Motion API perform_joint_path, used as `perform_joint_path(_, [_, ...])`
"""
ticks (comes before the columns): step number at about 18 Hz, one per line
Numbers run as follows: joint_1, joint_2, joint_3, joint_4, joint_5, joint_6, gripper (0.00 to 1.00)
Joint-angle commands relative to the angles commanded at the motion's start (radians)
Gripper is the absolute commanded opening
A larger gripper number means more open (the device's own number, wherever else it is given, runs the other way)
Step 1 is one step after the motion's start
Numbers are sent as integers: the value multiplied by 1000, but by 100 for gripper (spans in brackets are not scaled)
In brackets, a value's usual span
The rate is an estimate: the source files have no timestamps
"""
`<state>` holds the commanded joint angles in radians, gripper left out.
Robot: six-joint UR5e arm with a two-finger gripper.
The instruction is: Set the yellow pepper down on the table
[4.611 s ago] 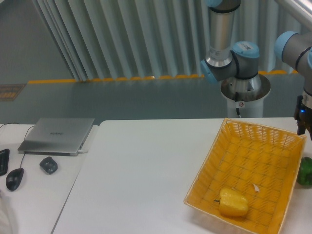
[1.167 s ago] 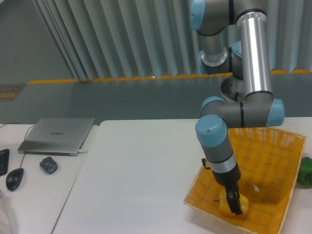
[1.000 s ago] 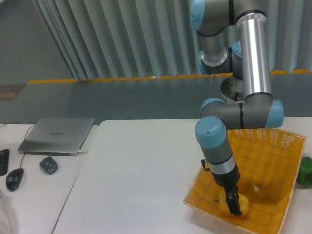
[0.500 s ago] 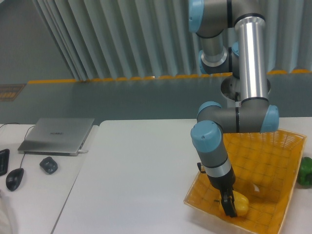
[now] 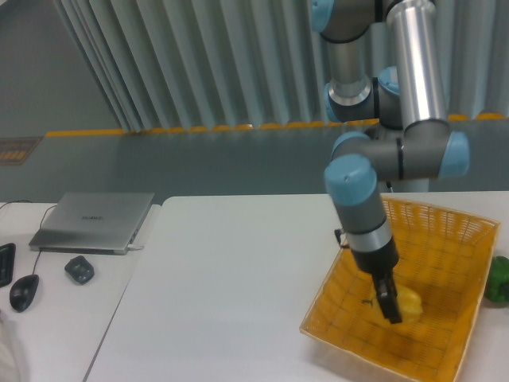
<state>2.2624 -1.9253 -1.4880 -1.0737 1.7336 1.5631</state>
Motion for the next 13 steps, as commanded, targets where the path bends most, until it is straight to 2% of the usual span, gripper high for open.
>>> perform_joint_path(4, [126, 63, 3, -66, -110, 126, 63])
perform_joint_path(9, [233, 63, 3, -68, -156, 212, 64])
perform_joint_path(13, [354, 46, 6, -58, -229, 320, 64])
